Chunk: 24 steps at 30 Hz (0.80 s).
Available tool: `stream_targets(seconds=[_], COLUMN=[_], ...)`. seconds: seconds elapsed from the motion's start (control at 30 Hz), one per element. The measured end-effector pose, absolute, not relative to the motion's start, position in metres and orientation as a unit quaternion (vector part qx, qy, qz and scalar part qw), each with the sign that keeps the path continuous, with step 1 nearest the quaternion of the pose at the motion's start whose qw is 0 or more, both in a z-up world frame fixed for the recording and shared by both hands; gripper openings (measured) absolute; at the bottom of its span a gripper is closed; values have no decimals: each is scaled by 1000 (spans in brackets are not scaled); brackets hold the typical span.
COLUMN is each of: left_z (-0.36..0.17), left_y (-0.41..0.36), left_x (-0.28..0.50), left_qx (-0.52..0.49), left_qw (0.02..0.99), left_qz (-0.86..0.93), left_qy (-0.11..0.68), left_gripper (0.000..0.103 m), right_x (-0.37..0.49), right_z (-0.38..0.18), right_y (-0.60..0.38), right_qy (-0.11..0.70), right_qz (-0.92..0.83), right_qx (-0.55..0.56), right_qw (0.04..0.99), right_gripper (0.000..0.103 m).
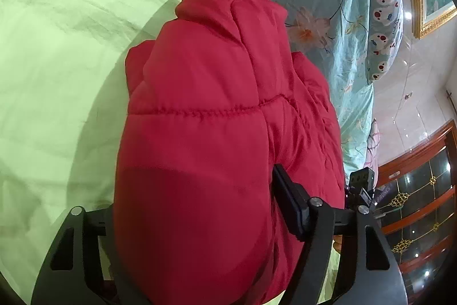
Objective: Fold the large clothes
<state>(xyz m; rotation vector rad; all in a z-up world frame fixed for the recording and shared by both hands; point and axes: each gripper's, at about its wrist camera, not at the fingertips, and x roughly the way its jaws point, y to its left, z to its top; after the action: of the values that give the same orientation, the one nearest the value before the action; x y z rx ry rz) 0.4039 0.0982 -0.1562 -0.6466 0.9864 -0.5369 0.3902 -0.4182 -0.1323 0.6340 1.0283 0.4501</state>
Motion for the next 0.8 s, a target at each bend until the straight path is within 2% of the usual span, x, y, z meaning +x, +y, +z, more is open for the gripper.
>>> stream_targets(seconds=[0.07,0.23,0.33,0.53,0.8], left_z=[-154,-138,-127,-102,-77], left_y=[98,91,89,85,92], left_x=[403,393,384,358,290], left_qx=[-300,-289,-289,-277,-273], left_qw=[800,816,820,830,833], left_qz=[-248,-251,-254,-267,-278], left_qy=[456,433,423,405,393], left_gripper=[65,52,46,42,42], right_x=[389,381,374,351,291], right_z=[-131,-117,-109,-89,-65], right_y=[-418,-415,-414,-410,-404], right_qy=[478,469,465,449,445], right_qz=[211,219,218,232,256], right_qx=[292,286,288,290,271], right_qw=[801,806,808,813,814], right_gripper=[83,59,51,44,42])
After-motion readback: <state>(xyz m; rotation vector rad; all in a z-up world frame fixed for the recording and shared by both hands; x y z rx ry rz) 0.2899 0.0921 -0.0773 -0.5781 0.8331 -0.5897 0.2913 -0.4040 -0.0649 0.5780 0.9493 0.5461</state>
